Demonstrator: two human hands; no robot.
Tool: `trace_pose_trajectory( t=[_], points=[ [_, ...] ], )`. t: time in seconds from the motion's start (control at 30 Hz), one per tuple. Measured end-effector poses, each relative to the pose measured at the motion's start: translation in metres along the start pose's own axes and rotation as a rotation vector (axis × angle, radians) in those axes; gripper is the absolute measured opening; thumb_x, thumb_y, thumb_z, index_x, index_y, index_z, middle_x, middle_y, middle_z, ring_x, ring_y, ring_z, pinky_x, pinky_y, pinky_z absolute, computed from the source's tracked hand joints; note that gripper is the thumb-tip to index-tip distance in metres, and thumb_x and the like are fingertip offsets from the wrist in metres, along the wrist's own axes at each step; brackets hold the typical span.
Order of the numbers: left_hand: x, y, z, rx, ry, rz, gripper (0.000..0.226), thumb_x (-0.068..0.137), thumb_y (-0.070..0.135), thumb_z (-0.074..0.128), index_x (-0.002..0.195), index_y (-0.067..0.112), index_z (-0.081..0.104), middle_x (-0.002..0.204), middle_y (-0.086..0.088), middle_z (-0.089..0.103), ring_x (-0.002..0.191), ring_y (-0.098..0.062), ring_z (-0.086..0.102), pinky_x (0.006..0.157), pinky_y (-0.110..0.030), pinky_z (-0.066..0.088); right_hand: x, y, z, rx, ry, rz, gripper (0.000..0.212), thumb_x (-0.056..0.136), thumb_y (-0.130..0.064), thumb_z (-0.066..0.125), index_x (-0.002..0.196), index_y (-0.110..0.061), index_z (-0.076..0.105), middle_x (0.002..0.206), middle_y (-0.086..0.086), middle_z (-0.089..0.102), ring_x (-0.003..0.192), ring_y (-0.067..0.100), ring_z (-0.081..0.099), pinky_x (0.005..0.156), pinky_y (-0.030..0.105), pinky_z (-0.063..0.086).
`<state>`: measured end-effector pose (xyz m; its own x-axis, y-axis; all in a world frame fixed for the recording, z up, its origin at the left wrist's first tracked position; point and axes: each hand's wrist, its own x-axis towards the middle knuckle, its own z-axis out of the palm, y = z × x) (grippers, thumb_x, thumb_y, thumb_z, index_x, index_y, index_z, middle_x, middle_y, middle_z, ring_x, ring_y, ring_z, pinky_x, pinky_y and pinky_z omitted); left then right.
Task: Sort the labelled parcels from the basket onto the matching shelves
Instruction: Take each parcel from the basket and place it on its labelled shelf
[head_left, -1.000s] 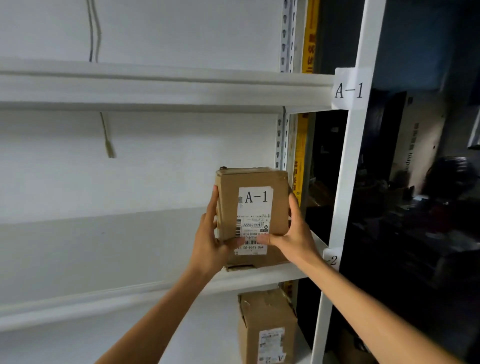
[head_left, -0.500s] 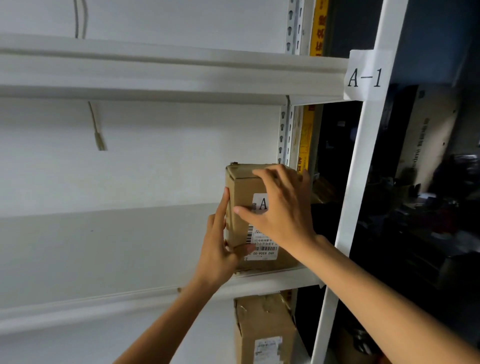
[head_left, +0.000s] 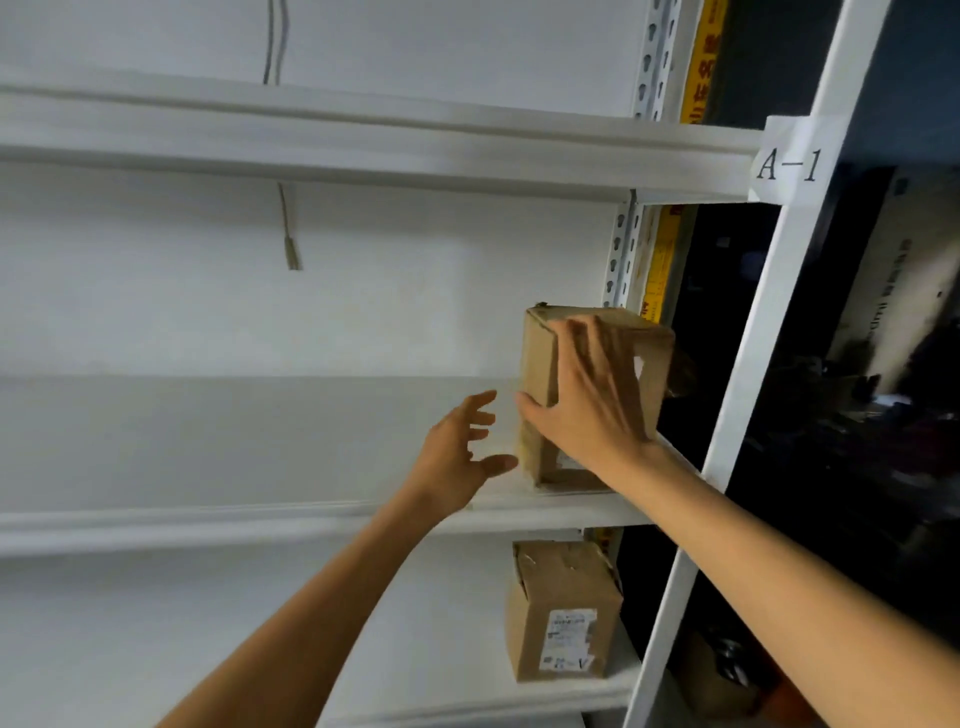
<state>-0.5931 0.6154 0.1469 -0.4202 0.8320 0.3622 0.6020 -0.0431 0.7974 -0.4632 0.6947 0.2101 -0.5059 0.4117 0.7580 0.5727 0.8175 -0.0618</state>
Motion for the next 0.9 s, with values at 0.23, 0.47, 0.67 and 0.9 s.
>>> trace_pose_trajectory(
  t=[0.23,0.47,0.67,0.9],
  points=[
    [-0.099,-0.03,-0.142,0.47,0.109,-0.115,0.045,0.084,0.021,0.072,0.127,0.023,0.056,0.117,0.001,0.062,0.106,-0.013,0.059,0.092,-0.028,0.048,-0.017,-0.144,0.022,0.14,-0.215,-0.168,0.038,0.087,-0.02,0.057,0.121,-0.009,0.046,0.119,0.008,0.051,0.106,0.027,0.052,0.082,0.04,0.05],
    [-0.272,-0.063,-0.283,0.597,0.377,-0.431,0.037,0.079,0.021,0.077,0.114,0.019,0.065,0.103,0.0,0.067,0.093,-0.016,0.063,0.085,-0.031,0.052,-0.056,-0.336,0.023,0.457,-0.591,-0.564,0.041,0.084,-0.025,0.061,0.121,-0.013,0.048,0.117,0.008,0.059,0.1,0.029,0.059,0.081,0.037,0.05],
    [-0.42,-0.051,-0.354,0.73,0.538,-0.77,0.031,0.078,0.022,0.075,0.109,0.022,0.067,0.094,0.004,0.067,0.087,-0.014,0.066,0.082,-0.03,0.054,-0.112,-0.485,0.006,0.673,-0.66,-0.899,0.045,0.083,-0.03,0.065,0.124,-0.017,0.053,0.116,0.007,0.062,0.101,0.027,0.061,0.083,0.035,0.051],
    [-0.589,0.0,-0.359,0.807,0.708,-1.178,0.033,0.084,0.027,0.072,0.115,0.024,0.062,0.107,0.001,0.066,0.094,-0.014,0.063,0.086,-0.035,0.053,-0.204,-0.614,-0.045,0.844,-0.767,-1.413,0.047,0.083,-0.03,0.067,0.124,-0.014,0.05,0.114,0.006,0.058,0.103,0.025,0.058,0.084,0.037,0.052]
  ],
)
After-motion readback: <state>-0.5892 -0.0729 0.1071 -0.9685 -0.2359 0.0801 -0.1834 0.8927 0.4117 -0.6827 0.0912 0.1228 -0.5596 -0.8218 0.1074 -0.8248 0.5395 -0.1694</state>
